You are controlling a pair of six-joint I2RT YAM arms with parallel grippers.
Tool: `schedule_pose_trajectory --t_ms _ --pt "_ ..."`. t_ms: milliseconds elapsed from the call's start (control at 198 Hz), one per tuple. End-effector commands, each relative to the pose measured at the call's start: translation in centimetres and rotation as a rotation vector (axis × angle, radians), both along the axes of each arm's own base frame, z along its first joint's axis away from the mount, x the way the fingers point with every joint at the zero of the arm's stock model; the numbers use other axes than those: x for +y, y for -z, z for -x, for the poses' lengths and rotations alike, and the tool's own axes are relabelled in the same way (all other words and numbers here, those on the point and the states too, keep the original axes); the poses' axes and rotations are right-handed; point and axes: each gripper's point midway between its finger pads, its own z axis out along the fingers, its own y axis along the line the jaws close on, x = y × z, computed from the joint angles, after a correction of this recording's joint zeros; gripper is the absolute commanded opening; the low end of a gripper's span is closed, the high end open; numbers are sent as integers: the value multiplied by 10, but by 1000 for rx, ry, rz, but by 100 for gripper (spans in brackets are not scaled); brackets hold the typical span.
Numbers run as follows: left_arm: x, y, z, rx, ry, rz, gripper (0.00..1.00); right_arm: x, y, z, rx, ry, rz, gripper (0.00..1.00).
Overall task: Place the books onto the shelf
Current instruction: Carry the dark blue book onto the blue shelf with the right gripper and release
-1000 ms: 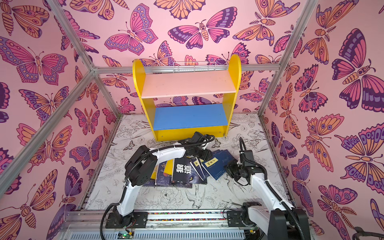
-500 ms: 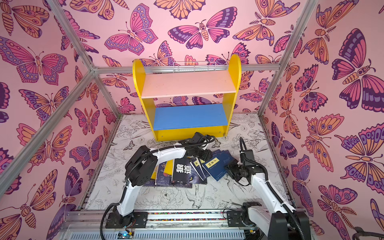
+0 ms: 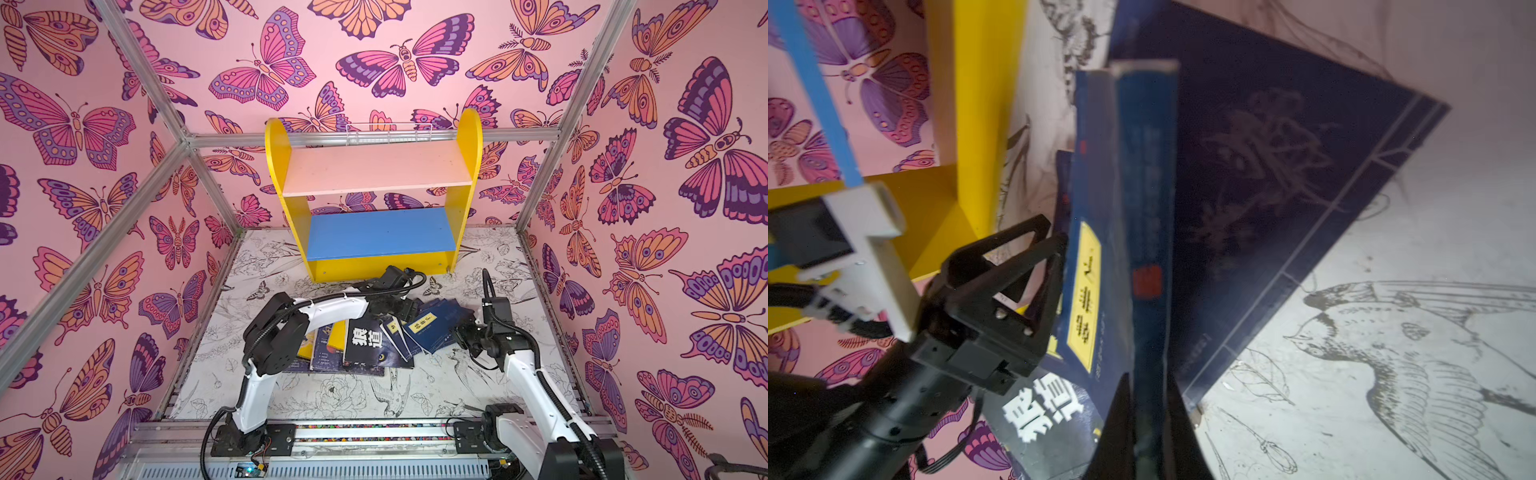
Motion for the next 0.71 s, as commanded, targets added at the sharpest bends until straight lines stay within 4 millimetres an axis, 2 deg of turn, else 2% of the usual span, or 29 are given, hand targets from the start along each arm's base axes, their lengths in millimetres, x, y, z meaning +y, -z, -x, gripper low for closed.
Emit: schedule_pose_trajectory --t_ms 0,66,131,202,288,434,565,586,702 --pt "59 -79 -33 -285 -223 -84 83 1 -70 -31 -265 -32 32 0" --pt "96 -112 -40 -366 -362 -66 85 4 -97 -43 -360 -26 4 0" --pt "138 -131 -40 -386 -519 -31 85 9 -120 -57 -437 -15 -41 0" --pt "178 -129 -28 -364 -665 6 85 18 -141 -73 -516 -8 -87 0" --pt "210 -120 -6 -345 -764 37 85 31 -164 -94 -600 3 -118 0" --pt "236 -97 27 -296 -828 75 86 51 -196 -137 -719 52 -149 0" --pt "241 -86 38 -276 -820 63 88 55 -217 -177 -811 139 -203 0" --pt "242 -97 40 -292 -821 98 88 54 -218 -183 -814 156 -209 0" --pt "241 -103 42 -307 -804 99 89 46 -216 -213 -847 265 -215 0"
